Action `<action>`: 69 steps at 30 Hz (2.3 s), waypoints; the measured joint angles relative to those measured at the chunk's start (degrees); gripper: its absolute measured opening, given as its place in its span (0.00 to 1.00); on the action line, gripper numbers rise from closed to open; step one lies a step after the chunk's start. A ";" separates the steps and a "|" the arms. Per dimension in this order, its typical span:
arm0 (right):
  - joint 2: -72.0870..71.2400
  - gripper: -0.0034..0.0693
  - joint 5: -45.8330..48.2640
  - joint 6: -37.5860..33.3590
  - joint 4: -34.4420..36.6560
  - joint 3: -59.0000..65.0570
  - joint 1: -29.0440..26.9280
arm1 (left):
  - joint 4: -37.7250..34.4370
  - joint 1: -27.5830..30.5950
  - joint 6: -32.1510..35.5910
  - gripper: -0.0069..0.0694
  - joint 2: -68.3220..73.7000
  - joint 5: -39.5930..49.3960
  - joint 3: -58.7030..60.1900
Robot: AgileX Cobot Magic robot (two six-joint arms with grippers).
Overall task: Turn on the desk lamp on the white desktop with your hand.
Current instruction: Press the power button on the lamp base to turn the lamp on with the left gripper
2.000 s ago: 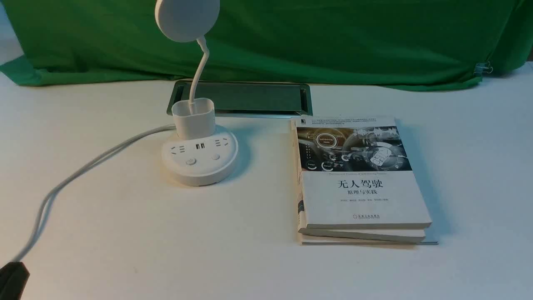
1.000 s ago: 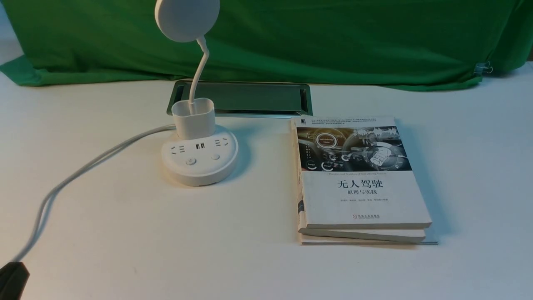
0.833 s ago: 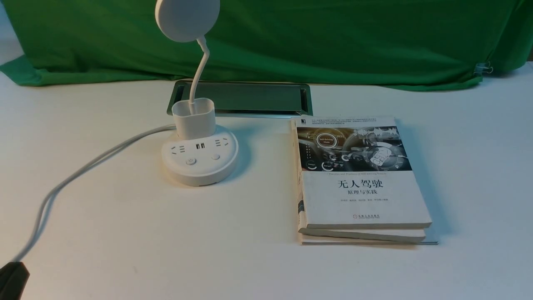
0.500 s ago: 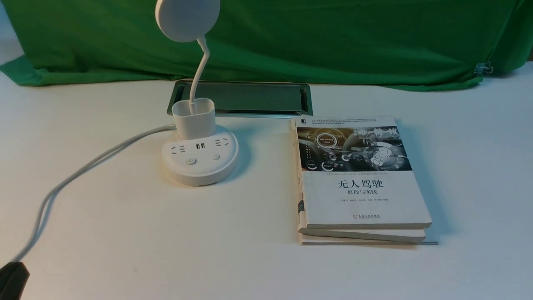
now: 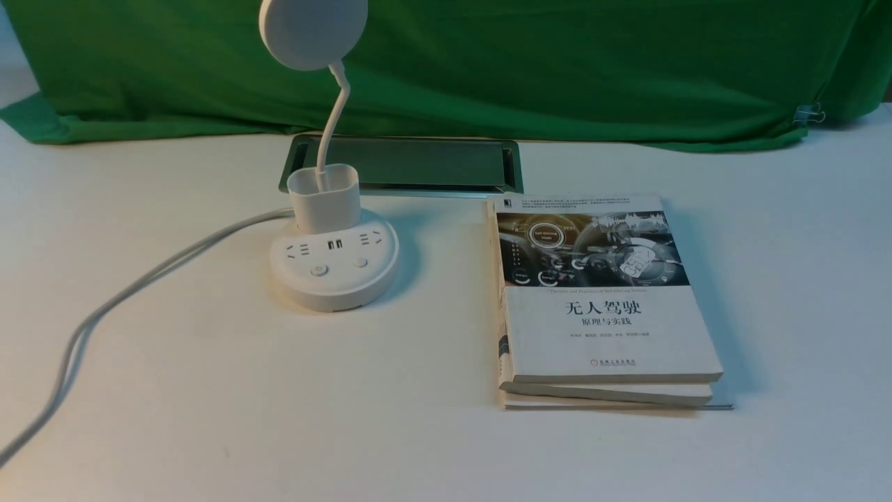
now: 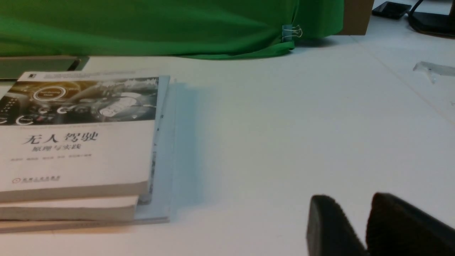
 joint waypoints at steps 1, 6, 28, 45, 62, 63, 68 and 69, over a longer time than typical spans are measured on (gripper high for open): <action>0.00 0.37 0.00 0.00 0.00 0.00 0.00 | 0.00 0.00 0.00 0.12 0.00 -3.64 0.00; 0.00 0.37 0.00 0.00 0.00 0.00 0.00 | 0.00 0.00 0.00 0.12 -0.04 -20.53 0.00; 0.00 0.37 0.01 0.03 0.00 0.00 0.00 | 3.08 0.00 3.31 0.12 10.49 13.26 -20.82; 0.00 0.37 0.01 -0.03 0.00 0.00 0.00 | -27.82 0.00 5.64 0.12 54.14 31.11 -26.41; 0.00 0.37 -0.04 -0.01 0.00 0.00 0.00 | -29.85 -15.63 18.80 0.12 95.17 27.62 -55.75; 0.00 0.37 -0.04 -0.01 0.00 0.00 0.00 | -27.78 -15.85 17.52 0.12 97.14 27.50 -58.56; 0.00 0.37 0.01 -0.01 0.00 0.00 0.00 | -20.85 -15.90 13.03 0.12 104.70 27.18 -67.43; 0.00 0.37 0.01 -0.01 0.00 0.00 0.00 | -19.94 -15.90 12.61 0.12 105.51 27.18 -68.39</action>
